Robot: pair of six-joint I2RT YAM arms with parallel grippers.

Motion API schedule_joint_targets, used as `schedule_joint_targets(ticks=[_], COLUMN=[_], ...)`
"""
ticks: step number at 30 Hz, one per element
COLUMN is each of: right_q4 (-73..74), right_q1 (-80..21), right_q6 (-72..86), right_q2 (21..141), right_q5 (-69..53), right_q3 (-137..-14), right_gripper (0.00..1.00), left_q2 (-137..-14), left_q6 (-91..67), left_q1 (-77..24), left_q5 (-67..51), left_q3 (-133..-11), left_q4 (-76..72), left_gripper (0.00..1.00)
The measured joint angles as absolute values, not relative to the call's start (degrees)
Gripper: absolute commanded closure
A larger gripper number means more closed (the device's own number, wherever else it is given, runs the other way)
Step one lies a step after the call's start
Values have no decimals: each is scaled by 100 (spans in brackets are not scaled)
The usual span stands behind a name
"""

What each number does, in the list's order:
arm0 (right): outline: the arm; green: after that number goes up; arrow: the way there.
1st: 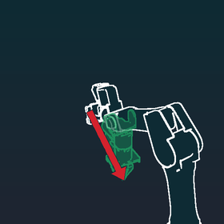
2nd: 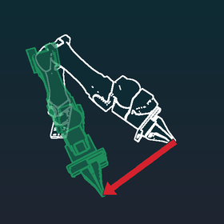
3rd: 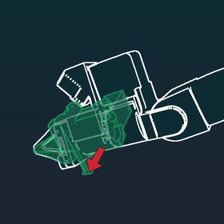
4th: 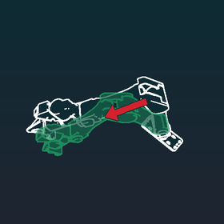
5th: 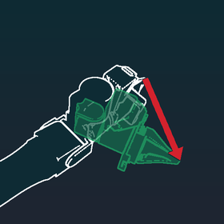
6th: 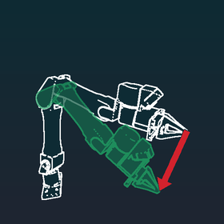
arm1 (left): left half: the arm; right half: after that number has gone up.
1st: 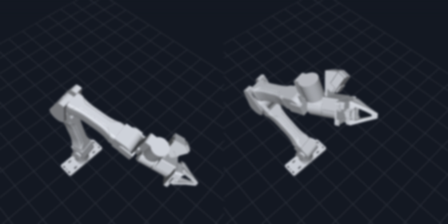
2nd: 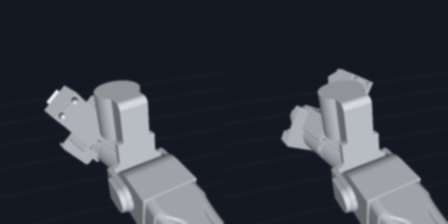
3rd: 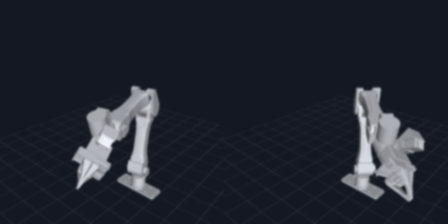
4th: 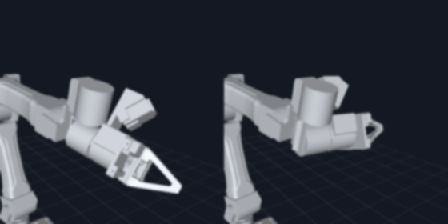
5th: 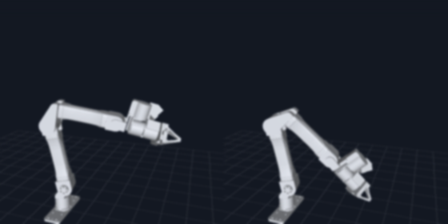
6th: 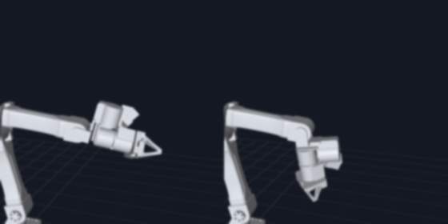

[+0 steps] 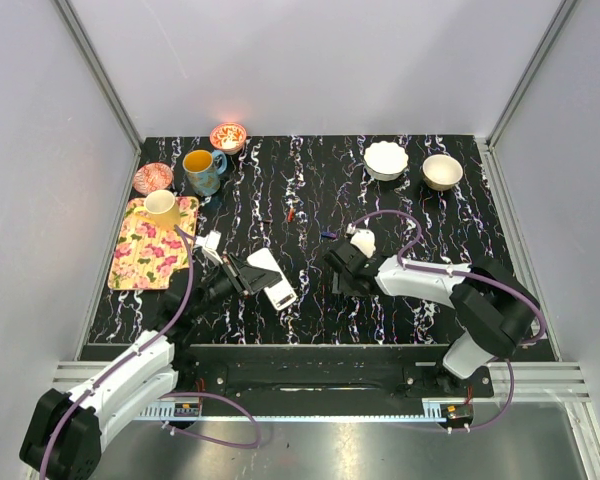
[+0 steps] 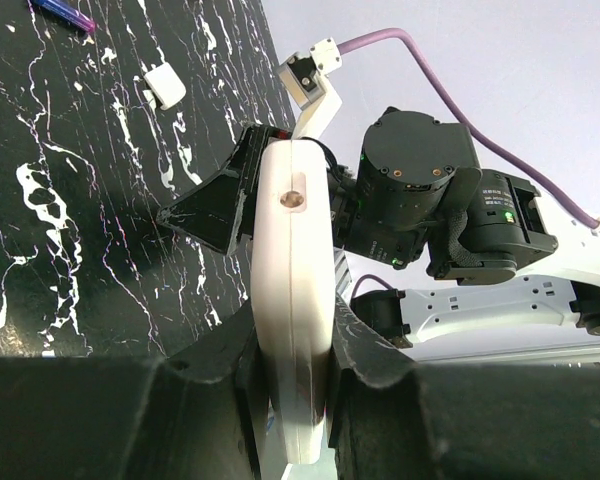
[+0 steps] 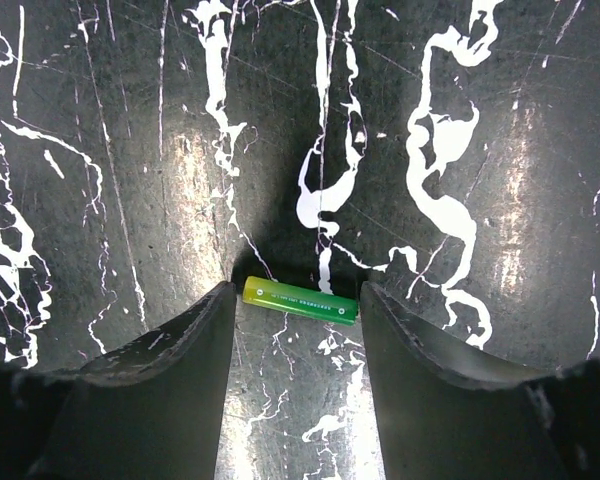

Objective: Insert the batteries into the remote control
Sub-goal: Pick up the battery from the center of the board.

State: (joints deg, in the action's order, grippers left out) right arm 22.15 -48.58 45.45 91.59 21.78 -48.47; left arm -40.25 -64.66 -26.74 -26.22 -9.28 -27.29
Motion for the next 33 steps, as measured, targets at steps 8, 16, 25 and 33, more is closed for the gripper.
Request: schedule_joint_targets(ticks=[8,16,25,33], right_q4=[2217,2405,3479,4294], right_q1=[-4831,-4831,-4825,-5697], right_q6=[4560,4495,3035,1634], right_q2=[9161,8868,6866,6969], right_q5=[2185,2147,1734,1258], right_q3=[-4847,-4827,-5878,-7225], right_gripper=[60,93,100,100], left_q2=[-4027,-4182,-4895,-6497], left_q6=[-6453,-6449,-6447,-6777], left_q1=[-2674,-2674,-2674,-2672], left_q5=[-2617,-2609,-2681,-3472], left_q3=[-928,-934,-1240,-1747], left_q4=[-2674,-2674,-2818,-4025], left_gripper=[100,100,100,100])
